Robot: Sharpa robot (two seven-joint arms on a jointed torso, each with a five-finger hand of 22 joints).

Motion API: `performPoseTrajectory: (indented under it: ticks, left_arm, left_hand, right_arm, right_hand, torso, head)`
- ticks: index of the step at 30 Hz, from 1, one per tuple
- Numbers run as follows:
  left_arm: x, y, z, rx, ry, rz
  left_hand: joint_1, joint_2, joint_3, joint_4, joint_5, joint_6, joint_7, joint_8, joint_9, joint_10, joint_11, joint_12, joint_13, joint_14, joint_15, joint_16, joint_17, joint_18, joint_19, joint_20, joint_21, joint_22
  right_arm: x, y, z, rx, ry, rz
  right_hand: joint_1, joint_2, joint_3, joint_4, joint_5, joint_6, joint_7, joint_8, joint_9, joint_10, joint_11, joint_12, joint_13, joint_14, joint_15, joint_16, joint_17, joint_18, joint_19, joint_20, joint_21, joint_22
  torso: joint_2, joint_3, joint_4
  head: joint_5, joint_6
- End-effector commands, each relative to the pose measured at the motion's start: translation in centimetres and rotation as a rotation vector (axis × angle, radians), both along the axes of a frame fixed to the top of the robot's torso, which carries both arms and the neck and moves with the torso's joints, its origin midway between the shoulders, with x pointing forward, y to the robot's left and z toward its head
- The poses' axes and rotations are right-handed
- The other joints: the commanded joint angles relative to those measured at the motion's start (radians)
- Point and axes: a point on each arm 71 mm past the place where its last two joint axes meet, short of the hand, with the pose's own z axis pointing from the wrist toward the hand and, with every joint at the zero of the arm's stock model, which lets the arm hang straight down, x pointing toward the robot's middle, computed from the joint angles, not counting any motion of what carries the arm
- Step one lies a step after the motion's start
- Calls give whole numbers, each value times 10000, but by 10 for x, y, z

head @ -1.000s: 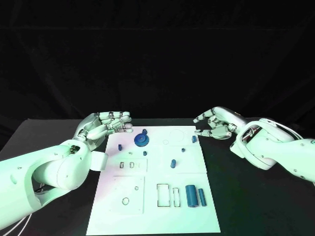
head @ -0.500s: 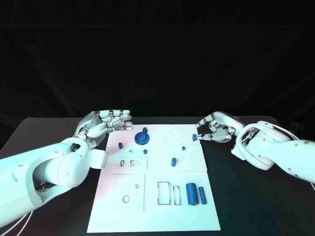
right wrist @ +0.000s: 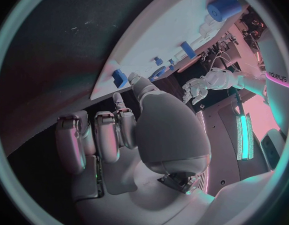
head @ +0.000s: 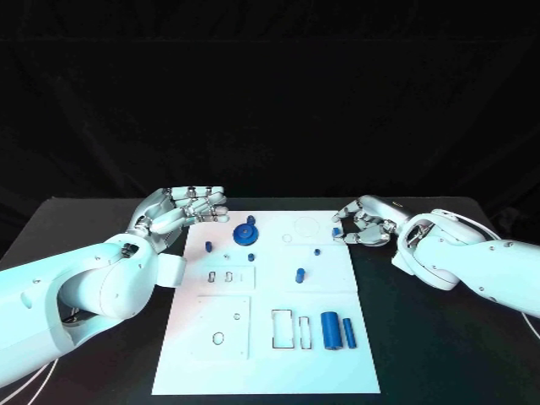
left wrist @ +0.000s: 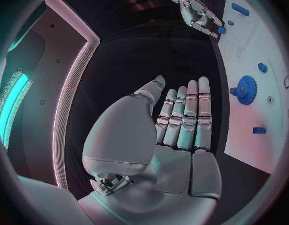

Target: Assemble the parts on the task board

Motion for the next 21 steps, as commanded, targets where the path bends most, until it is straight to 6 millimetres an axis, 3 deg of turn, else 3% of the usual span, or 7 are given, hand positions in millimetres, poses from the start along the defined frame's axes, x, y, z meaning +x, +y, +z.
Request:
performPoseTrajectory:
  ticks: [1, 21]
  left_arm:
    - [-1, -3, 1, -128, -75, -205]
    - [-1, -2, 1, -118, -66, -186]
  left_hand:
    - [-62, 23, 42, -28, 9, -24, 77, -64, -6, -16, 73, -65, 5, -27, 31, -62, -11, -5, -57, 20, 58, 16]
    - [-64, 25, 60, -47, 8, -14, 67, -72, -2, -8, 67, -65, 8, -19, 30, -73, -9, -3, -78, 24, 79, 27]
  right_arm:
    - [1, 1, -3, -278, 133, 23]
    - [2, 4, -7, -496, 252, -10]
  right_hand:
    - [48, -9, -16, -33, -21, -45, 17, -21, -15, -31, -11, -20, 1283, 851, -5, -28, 1764, -111, 972, 16, -44, 2532]
    - [158, 240, 90, -51, -61, 686, -84, 345, 114, 106, -99, 150, 1428, 874, -73, 5, 1840, -141, 1056, -34, 38, 2621]
  torso:
    - [0, -2, -8]
    - [-5, 6, -9]
  head:
    - [18, -7]
    - [80, -52]
